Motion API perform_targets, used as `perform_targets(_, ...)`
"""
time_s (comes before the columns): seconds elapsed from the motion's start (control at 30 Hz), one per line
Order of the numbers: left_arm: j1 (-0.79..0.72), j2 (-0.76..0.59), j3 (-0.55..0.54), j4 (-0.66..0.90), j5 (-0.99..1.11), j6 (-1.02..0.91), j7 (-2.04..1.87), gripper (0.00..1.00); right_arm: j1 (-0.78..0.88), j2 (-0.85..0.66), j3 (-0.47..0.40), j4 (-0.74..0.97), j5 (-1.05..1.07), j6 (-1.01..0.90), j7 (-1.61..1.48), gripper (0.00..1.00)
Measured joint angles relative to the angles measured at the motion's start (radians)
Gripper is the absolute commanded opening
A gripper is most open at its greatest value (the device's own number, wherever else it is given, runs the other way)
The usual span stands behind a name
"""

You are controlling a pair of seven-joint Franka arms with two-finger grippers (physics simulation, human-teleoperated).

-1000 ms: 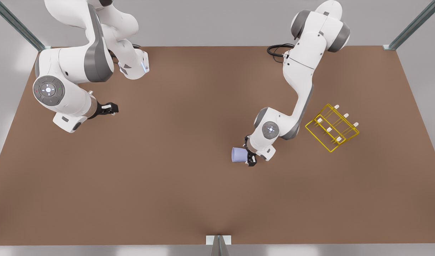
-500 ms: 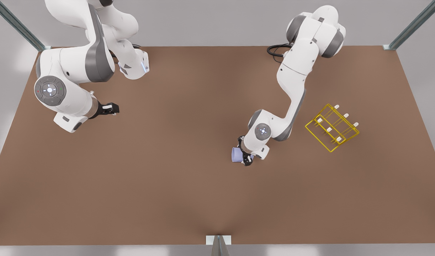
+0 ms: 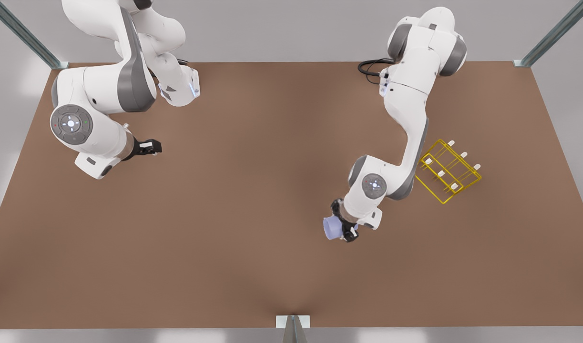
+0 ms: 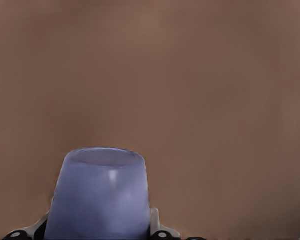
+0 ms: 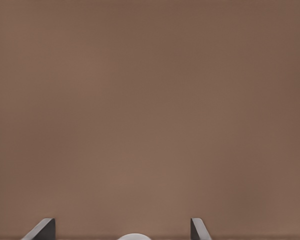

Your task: Place the cup on the cup holder

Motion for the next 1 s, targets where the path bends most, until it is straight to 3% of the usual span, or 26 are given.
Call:
perform_targets(0.03, -0.005, -0.002, 0.025, 0.042, 0.040, -0.068, -0.002, 0.72, 0.000, 0.002, 0.000, 0.000, 0.000, 0.000, 0.000, 1.00)
perform_targets(0.07, -0.073, -0.009, 0.127, 0.065, 0.089, -0.133, -0.004, 0.72, 0.000, 0.002, 0.001, 0.001, 0.001, 0.000, 0.001, 1.00)
perform_targets(0.13, -0.317, -0.007, 0.460, 0.049, 0.161, -0.248, 0.002, 0.72, 0.000, 0.003, 0.001, 0.001, 0.001, 0.001, 0.001, 1.00)
perform_targets(0.23, -0.669, 0.106, 0.936, -0.043, 0.234, -0.368, 0.033, 0.72, 0.000, 0.003, 0.001, 0.001, 0.001, 0.001, 0.002, 1.00)
perform_targets(0.33, -0.883, 0.252, 1.144, -0.260, 0.398, -0.441, 0.071, 0.72, 0.000, 0.003, 0.000, 0.001, 0.001, 0.002, 0.002, 1.00)
perform_targets(0.5, -0.995, 0.371, 1.206, -0.510, 0.658, -0.474, 0.122, 0.72, -0.003, 0.003, 0.000, 0.001, 0.000, 0.002, 0.003, 1.00)
perform_targets(0.83, -0.987, 0.336, 1.149, -0.627, 0.766, -0.409, 0.279, 0.72, -0.003, 0.005, 0.000, 0.000, 0.001, 0.005, 0.003, 1.00)
perform_targets(1.0, -0.914, 0.333, 1.127, -0.642, 0.783, -0.397, 0.336, 0.73, -0.002, 0.007, 0.000, -0.002, 0.001, 0.007, 0.004, 1.00)
